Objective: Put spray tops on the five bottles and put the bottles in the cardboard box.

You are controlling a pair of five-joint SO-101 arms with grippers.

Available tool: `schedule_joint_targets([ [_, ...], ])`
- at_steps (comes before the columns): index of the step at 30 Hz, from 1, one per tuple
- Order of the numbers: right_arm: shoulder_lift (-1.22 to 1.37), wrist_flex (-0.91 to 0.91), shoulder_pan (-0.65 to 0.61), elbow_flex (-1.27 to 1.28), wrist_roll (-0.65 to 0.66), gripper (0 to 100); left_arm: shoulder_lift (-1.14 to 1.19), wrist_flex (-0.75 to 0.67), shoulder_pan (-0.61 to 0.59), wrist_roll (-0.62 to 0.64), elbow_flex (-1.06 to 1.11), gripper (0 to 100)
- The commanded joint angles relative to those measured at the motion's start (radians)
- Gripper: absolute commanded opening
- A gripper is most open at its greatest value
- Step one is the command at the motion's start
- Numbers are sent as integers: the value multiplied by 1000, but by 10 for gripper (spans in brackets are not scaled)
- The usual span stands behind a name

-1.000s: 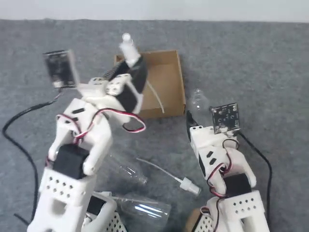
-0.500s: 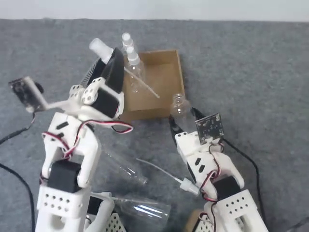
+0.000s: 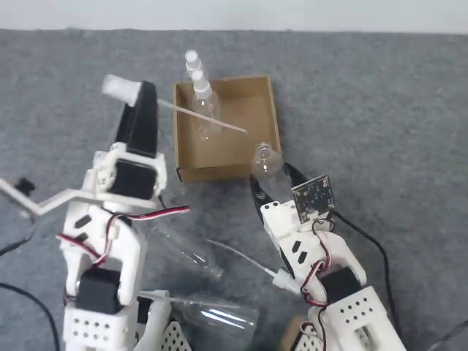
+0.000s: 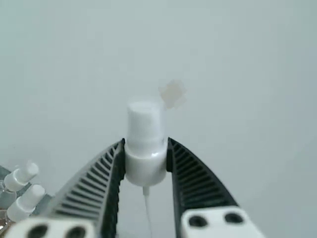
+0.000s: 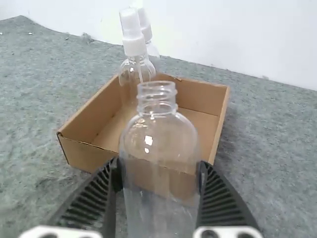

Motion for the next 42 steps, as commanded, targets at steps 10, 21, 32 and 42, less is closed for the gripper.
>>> schedule_joint_targets([
  [10, -25, -28, -7, -17, 135, 62, -117, 193, -35, 3, -12, 12],
  [21, -25, -223, -84, 89, 218, 62, -301, 334, -35, -3, 76, 12],
  [32, -25, -217, -116, 92, 261, 62, -402, 201, -38, -54, 219, 12],
  [42, -19, -216, -119, 94, 262, 62, -400, 184, -43, -55, 226, 12],
])
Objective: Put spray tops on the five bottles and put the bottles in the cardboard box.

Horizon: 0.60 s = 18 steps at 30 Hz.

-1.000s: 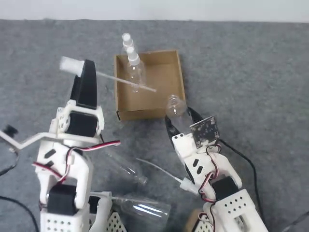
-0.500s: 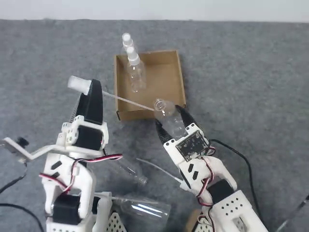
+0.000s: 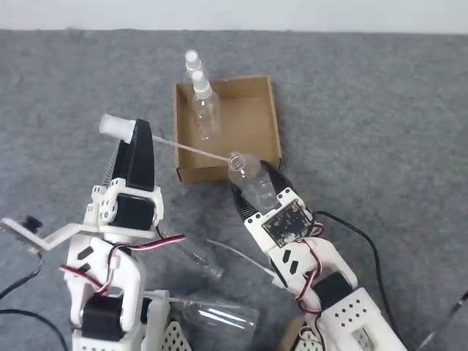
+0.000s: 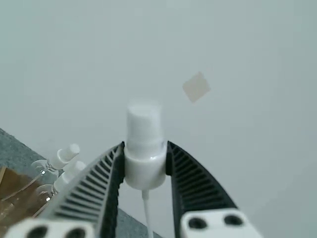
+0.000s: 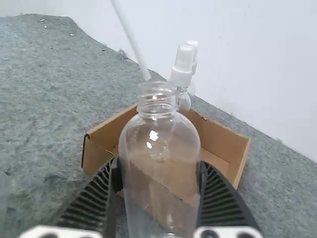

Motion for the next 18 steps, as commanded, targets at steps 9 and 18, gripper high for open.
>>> schedule_joint_targets([
  [9, -22, -16, -7, 14, 17, 62, -17, -91, 3, -28, 53, 12],
  [18, -24, -16, -7, 14, 17, 62, -17, -127, 86, -98, 97, 13],
])
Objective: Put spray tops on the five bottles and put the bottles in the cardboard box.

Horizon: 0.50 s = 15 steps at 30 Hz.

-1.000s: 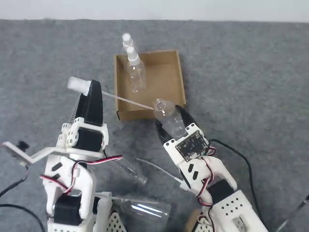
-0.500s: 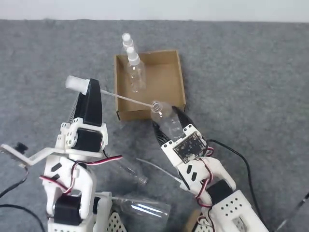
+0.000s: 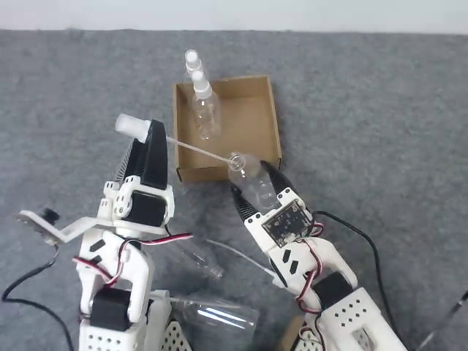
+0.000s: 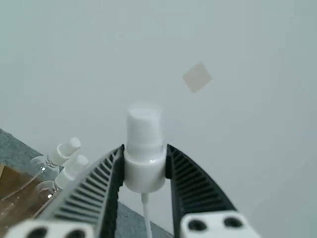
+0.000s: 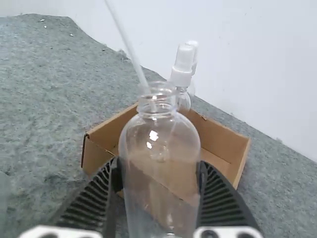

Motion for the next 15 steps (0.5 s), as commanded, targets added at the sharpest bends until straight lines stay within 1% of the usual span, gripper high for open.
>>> schedule_joint_targets([
  [1, -24, -16, -7, 14, 17, 62, -15, -29, 55, -68, -5, 13],
  [8, -24, -1, -8, 20, 12, 62, -15, -34, 166, -180, 41, 13],
  [15, -24, 13, -28, 21, 12, 62, -15, -34, 216, -249, 59, 13],
])
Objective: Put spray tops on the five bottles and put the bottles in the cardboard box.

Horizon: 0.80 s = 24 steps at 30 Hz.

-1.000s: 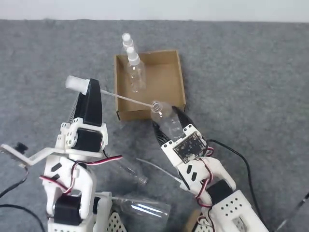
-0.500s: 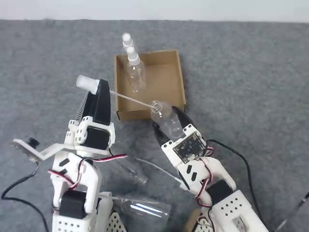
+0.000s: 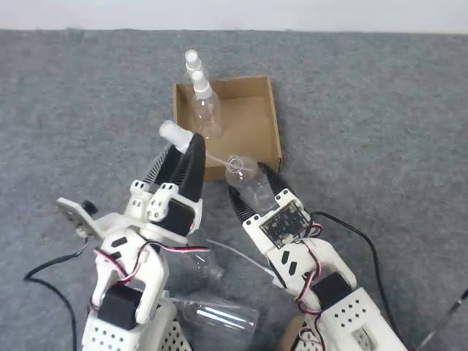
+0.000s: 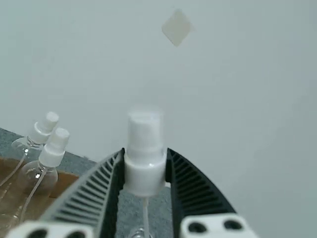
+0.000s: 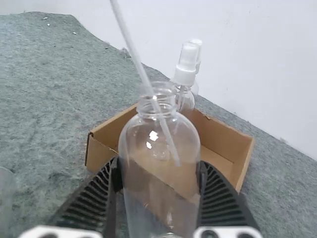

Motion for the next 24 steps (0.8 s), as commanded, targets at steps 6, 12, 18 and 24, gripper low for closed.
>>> schedule_joint_targets([
  [6, -24, 48, -15, 21, 8, 62, -15, -34, 57, -94, -1, 13],
  [12, -24, 54, -45, 21, 8, 62, -18, -29, 55, -97, 39, 13],
  [18, -24, 101, -41, 23, 8, 62, -18, -26, 40, -48, 64, 13],
  [24, -24, 104, -39, 23, 6, 62, -20, -14, 25, -48, 77, 13],
])
